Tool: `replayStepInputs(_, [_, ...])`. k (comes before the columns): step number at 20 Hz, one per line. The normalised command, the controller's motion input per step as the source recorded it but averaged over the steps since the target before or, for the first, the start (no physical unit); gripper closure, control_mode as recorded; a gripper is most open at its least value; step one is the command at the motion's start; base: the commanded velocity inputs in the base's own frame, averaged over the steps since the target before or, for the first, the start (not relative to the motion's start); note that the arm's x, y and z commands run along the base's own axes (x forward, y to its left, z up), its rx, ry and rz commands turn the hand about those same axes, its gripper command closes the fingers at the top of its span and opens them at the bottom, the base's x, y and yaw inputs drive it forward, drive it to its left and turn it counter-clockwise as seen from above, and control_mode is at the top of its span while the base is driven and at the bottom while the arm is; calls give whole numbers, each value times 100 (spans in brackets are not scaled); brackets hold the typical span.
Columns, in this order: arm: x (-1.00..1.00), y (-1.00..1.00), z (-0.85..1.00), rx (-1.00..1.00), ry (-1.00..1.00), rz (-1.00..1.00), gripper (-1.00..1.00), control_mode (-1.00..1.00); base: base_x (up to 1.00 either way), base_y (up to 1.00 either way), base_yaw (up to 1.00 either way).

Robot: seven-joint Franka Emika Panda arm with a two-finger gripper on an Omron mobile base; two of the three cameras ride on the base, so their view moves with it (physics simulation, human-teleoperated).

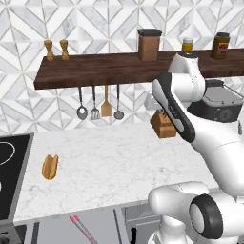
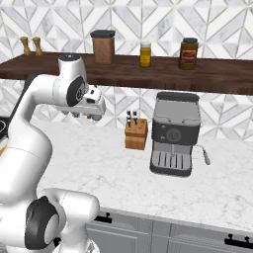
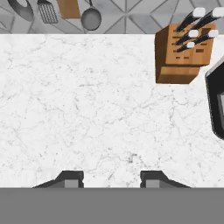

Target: Pick the tongs from the drawer and place it on the counter.

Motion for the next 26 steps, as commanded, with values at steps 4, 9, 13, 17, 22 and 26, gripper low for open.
replayStepInputs(4, [-61, 4, 0, 0, -7, 0, -100, -100, 0, 0, 0])
replayStepInputs(9, [-83, 10, -1, 0, -6, 0, -100, -100, 0, 0, 0])
replayStepInputs(13, [-62, -1, -36, 0, 0, 0, -100, -100, 0, 0, 0])
replayStepInputs(17, [-38, 0, -45, 0, -4, 0, -100, -100, 0, 0, 0])
replayStepInputs(22, [0, 0, -4, 0, 0, 0, -100, 100, 0, -33, 16])
replayStepInputs(26, [0, 0, 0, 0, 0, 0, -100, 100, -18, -57, 57])
